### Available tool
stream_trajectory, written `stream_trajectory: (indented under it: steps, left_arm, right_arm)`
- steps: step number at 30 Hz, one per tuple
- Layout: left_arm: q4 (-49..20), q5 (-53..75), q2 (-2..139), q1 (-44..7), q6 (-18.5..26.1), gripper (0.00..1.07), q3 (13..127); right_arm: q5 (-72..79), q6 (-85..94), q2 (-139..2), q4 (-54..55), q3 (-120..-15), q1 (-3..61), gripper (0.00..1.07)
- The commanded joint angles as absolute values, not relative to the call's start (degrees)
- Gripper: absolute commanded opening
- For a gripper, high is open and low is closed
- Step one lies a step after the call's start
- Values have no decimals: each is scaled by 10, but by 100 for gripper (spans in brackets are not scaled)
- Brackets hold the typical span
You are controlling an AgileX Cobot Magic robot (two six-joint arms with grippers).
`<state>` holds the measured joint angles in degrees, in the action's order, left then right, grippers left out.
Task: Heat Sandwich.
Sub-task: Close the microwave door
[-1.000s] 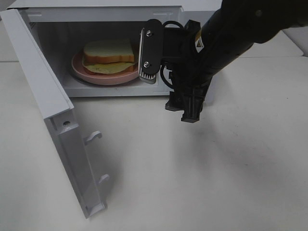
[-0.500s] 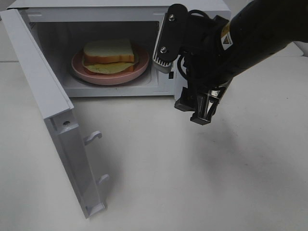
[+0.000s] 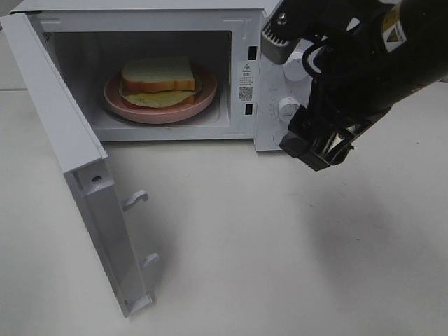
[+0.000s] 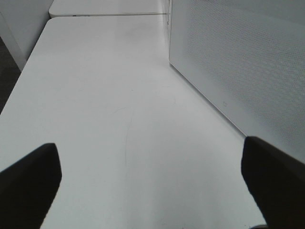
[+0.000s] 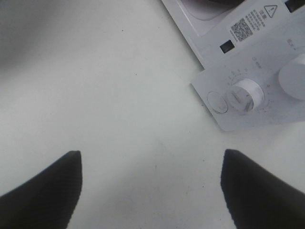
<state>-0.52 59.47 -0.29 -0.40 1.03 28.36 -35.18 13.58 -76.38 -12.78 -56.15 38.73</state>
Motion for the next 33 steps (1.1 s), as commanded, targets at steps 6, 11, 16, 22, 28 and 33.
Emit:
stream_trajectory:
  steps: [6, 11, 16, 22, 28, 33]
  left_arm:
    - [-4, 592, -18, -2, 9, 98, 283]
    - [-4, 592, -18, -2, 9, 98, 283]
    - [-4, 592, -18, -2, 9, 98, 283]
    - [-4, 592, -18, -2, 9, 98, 283]
    - [-4, 592, -18, -2, 9, 98, 283]
    - [-4, 592, -18, -2, 9, 98, 283]
  right_arm:
    - [-383, 86, -701, -125, -559, 388, 76]
    - [-418, 52, -674, -125, -559, 388, 76]
    - [-466, 35, -665, -125, -559, 388, 76]
    - [-536, 18, -657, -125, -557, 388, 76]
    - [-546, 12, -631, -123, -536, 388, 76]
    - [-548, 10, -591, -122, -504, 388, 76]
